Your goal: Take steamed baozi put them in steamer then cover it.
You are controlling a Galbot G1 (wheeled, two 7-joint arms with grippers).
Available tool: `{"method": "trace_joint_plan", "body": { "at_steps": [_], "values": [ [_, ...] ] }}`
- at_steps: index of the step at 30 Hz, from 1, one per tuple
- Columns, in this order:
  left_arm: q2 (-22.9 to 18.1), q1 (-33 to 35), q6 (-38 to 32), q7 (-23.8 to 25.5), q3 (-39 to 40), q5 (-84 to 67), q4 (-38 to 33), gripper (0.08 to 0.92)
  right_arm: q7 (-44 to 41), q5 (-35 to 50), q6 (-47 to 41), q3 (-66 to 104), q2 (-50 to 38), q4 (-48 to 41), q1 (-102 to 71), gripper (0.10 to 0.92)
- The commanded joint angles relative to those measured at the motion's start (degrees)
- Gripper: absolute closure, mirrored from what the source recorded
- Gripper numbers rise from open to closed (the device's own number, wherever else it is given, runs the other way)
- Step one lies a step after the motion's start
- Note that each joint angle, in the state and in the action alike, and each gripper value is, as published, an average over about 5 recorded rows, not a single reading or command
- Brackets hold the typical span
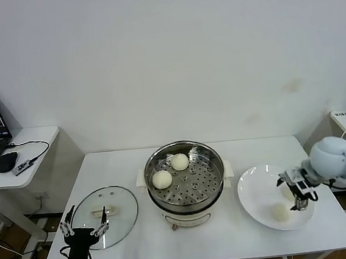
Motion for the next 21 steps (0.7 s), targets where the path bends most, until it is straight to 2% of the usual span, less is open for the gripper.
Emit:
{"method": "trace_joint_plan", "body": {
  "at_steps": [1,13,21],
  "values": [
    [0.1,0.0,0.0,0.0,0.0,0.1,0.4,0.177,0.7,-4.0,0.7,9.3,-0.7,-1.4,-14.2,0.203],
    [0.7,-0.6,0.1,0.0,-0.8,-0.1,0.9,0.177,1.7,-4.9,0.4,11.8,3.9,-5.3,-17.9,0.206],
    [0.6,-0.7,0.1,0.0,-0.9,-0.2,1.1,0.177,2.9,-5.2,0.0,12.1,5.4,-7.8,-18.2,0.263]
  ]
}}
